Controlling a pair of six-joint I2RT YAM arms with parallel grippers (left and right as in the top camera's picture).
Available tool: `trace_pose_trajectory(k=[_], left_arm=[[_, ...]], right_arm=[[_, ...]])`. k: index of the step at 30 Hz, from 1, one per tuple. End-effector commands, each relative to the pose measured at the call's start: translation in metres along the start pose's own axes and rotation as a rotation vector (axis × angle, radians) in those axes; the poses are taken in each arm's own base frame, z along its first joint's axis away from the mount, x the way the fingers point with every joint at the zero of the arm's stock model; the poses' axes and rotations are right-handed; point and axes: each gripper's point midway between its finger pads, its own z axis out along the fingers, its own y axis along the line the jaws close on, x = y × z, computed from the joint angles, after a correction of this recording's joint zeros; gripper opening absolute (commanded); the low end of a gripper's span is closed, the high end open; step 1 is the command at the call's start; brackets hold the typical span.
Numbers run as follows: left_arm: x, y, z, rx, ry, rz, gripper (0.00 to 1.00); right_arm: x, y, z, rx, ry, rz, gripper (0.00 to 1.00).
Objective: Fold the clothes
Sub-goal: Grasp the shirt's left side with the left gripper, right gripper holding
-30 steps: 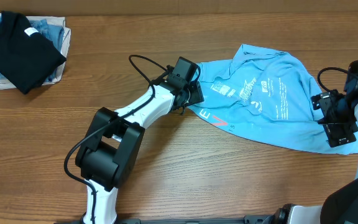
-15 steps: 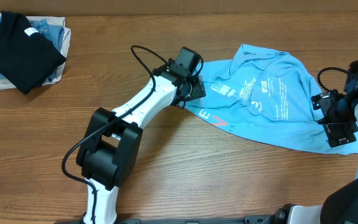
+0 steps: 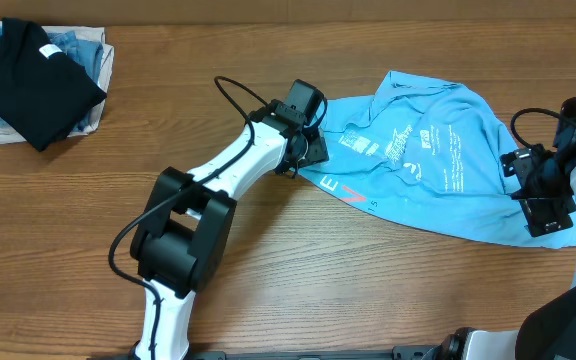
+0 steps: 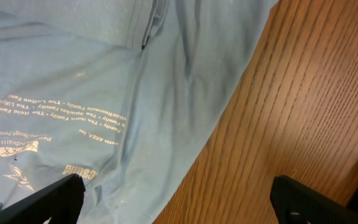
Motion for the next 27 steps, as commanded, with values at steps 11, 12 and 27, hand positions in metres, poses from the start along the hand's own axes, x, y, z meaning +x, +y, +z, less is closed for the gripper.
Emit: trace_pose_trajectory(k=[11,12,27], left_arm=[[-0.005,-0.003,0.007,0.017,0.001,0.035,0.55],[-0.005,-0.003,0.007,0.018,0.0,0.035,0.54],[-0.012,-0.009,-0.002,0.021,-0.01,0.042,0.11]], right_arm=[[0.002,-0.001,0.003,0.008,0.003,-0.007,1.0],[0.002,-0.001,0.003,0.008,0.003,-0.007,1.0],[0.002,-0.002,0.003,0.01,0.005,-0.007,1.0]])
